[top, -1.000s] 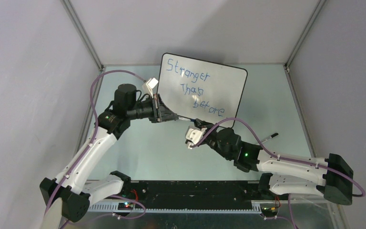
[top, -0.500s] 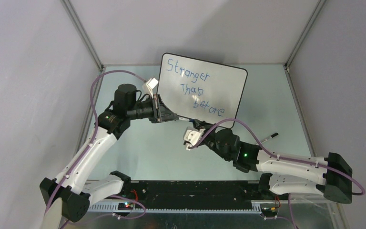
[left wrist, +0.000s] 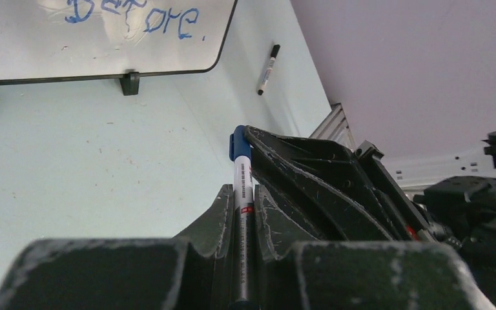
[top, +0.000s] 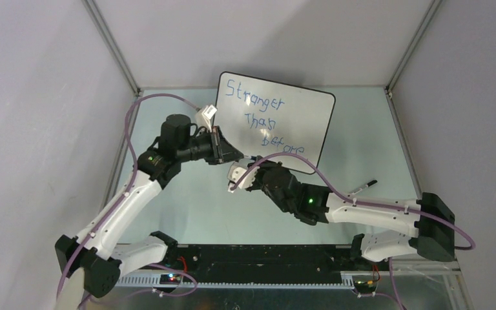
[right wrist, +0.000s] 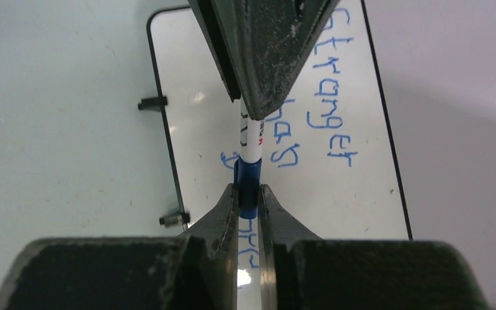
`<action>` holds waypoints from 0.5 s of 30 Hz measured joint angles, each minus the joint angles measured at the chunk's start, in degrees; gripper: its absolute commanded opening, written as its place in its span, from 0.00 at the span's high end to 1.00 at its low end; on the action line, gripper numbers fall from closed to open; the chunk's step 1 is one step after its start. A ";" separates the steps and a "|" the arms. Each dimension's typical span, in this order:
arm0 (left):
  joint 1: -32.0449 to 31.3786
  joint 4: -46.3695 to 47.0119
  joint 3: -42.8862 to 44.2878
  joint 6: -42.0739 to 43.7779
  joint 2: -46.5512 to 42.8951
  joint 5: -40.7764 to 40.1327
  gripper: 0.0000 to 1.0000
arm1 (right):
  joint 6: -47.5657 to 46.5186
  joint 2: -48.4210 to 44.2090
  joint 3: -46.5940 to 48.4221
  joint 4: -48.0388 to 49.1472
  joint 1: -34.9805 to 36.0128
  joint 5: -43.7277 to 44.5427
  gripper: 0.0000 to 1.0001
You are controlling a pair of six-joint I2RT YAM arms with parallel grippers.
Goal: Write a sentence on the whiteboard
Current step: Insert the whiteboard marker without the cap into the pen cap.
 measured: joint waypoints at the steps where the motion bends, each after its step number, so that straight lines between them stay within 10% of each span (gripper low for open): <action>1: -0.55 0.04 0.00 0.00 0.39 -0.85 1.00 | 0.02 0.48 0.39 -0.83 0.02 0.61 1.00; 15: -6.34 2.16 -1.81 -0.68 3.96 -6.86 1.00 | 3.91 1.53 -0.66 -5.31 -0.02 1.81 1.00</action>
